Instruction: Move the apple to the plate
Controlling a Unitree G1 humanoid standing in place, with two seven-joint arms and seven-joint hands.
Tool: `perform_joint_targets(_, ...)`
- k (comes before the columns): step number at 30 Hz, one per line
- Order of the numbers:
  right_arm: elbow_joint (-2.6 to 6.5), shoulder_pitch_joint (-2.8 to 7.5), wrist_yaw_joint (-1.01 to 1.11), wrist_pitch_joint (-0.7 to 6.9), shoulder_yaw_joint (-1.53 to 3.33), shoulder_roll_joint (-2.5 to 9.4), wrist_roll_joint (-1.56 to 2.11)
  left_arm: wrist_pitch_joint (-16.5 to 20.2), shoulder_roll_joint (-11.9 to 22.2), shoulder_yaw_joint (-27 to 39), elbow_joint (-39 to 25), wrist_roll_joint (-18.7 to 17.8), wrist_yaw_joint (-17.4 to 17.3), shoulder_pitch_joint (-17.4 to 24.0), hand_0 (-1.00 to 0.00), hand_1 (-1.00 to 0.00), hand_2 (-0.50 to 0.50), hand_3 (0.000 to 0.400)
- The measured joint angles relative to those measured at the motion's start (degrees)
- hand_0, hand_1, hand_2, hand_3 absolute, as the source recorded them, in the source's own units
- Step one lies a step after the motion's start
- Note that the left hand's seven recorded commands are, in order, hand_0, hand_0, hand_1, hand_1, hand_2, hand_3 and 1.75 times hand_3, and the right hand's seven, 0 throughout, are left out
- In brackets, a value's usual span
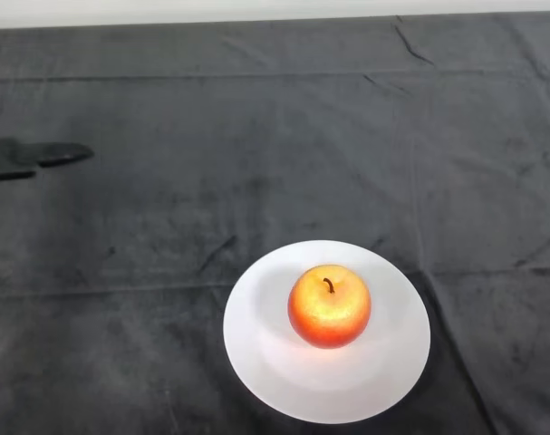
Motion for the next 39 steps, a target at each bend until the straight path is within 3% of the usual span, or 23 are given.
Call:
perform_joint_targets(13, 0.0, 0.0, 0.0, 0.0, 0.0, 0.0, 0.0, -1.26, 3.07, 5.22, 1.54, -0.12, 2.08, 0.35, 0.0, 0.0, 0.0, 0.0)
perform_joint_targets(24, 0.0, 0.0, 0.01, 0.0, 0.0, 0.0, 0.01, -4.66, 4.24, 11.06, 9.4, -0.22, 3.75, 0.41, 0.0, 0.0, 0.0, 0.0)
perform_joint_targets(39, 0.0, 0.0, 0.0, 0.0, 0.0, 0.0, 0.0, -9.57, 8.69, 15.64, 18.04, -1.98, 5.15, 0.53, 0.0, 0.0, 0.0, 0.0)
